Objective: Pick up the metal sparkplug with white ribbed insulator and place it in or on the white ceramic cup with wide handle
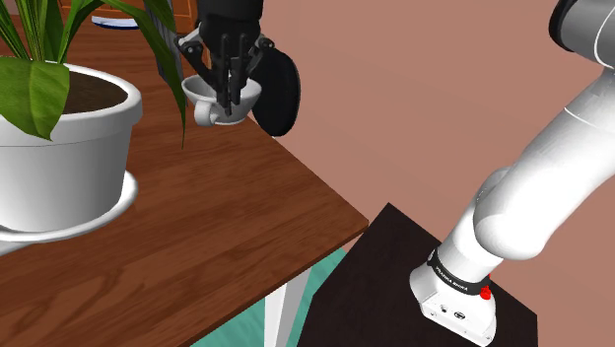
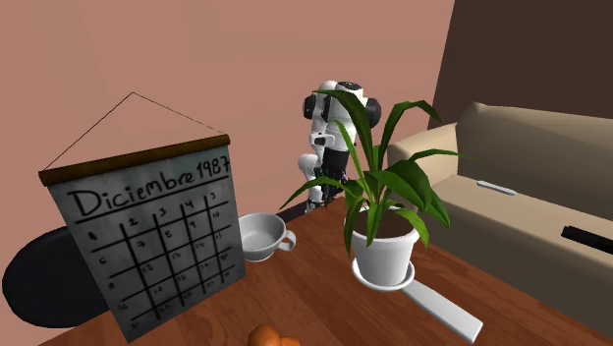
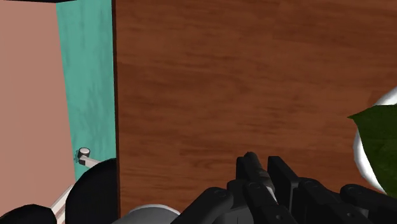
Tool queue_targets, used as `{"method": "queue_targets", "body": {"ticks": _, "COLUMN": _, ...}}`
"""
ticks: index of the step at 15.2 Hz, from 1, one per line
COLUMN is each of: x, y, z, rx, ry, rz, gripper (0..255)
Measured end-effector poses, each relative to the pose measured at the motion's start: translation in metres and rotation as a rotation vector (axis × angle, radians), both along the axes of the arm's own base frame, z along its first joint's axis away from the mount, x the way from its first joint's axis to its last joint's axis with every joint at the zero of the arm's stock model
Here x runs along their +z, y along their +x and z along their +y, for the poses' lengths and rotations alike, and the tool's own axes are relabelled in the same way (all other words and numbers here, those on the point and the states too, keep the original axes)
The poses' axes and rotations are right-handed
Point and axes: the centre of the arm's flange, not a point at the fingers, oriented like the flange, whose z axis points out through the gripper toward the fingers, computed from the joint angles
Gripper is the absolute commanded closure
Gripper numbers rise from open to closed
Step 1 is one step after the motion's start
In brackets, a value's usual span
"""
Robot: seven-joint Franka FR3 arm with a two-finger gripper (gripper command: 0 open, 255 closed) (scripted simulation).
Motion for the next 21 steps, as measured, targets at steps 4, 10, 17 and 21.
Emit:
{"method": "queue_targets", "body": {"ticks": 4, "x": 0.021, "y": 0.0, "z": 0.0, "rx": 0.0, "ry": 0.0, "rz": 0.0, "gripper": 255}}
{"method": "queue_targets", "body": {"ticks": 10, "x": 0.044, "y": 0.014, "z": -0.006, "rx": 0.0, "ry": 0.0, "rz": 0.0, "gripper": 255}}
{"method": "queue_targets", "body": {"ticks": 17, "x": 0.045, "y": 0.086, "z": -0.059, "rx": -0.001, "ry": 0.0, "rz": 0.0, "gripper": 255}}
{"method": "queue_targets", "body": {"ticks": 21, "x": 0.045, "y": 0.131, "z": -0.088, "rx": 0.0, "ry": 0.0, "rz": 0.001, "gripper": 255}}
